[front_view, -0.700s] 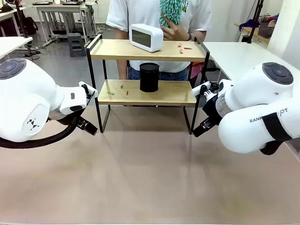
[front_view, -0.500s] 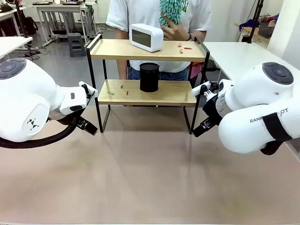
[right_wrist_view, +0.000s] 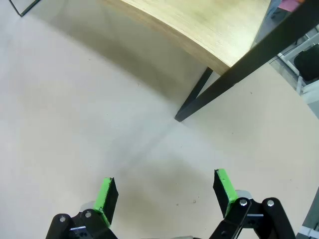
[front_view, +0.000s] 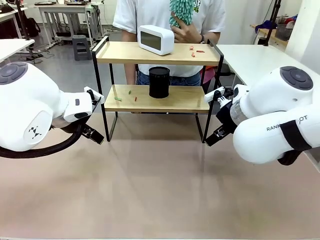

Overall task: Clean the shelf.
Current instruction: Pick up the Duster from the human.

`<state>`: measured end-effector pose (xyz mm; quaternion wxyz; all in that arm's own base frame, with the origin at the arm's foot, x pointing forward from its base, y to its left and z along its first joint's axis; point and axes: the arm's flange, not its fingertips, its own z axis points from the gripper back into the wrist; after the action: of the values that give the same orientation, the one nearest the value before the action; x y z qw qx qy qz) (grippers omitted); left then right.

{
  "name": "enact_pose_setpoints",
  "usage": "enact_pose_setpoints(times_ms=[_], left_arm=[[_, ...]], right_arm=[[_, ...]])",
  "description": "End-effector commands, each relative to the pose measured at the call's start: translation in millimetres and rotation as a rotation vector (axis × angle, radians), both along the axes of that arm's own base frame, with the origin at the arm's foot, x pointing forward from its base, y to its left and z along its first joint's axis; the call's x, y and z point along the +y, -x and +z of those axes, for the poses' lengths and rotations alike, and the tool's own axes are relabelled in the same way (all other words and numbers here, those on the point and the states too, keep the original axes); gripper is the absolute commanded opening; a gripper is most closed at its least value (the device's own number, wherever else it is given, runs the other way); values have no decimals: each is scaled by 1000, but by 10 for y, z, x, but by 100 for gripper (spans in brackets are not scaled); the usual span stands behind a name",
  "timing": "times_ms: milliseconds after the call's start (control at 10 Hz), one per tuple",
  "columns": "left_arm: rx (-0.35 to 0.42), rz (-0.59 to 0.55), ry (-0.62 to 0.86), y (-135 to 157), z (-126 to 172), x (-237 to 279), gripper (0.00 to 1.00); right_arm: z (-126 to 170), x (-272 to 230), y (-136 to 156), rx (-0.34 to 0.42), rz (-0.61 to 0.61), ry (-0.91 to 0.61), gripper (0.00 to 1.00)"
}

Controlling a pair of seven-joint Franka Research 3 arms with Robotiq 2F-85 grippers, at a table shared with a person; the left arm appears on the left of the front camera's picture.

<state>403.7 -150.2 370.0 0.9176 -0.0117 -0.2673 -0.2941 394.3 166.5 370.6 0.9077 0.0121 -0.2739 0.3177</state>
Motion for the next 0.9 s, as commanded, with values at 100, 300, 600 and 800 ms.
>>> enact_pose_setpoints(times_ms=[100,300,600,800], left_arm=[[0,-1,0,1,1,-2,100],[0,-1,0,1,1,-2,100],[101,-112,27,228,282,79,100],[166,-212,283,635,820,614,100]], right_arm=[[0,0,0,0,0,-1,100],[0,0,0,0,0,-1,100],[587,-260,325,337,60,8,100],[1353,-996,820,260,-105,-357,100]])
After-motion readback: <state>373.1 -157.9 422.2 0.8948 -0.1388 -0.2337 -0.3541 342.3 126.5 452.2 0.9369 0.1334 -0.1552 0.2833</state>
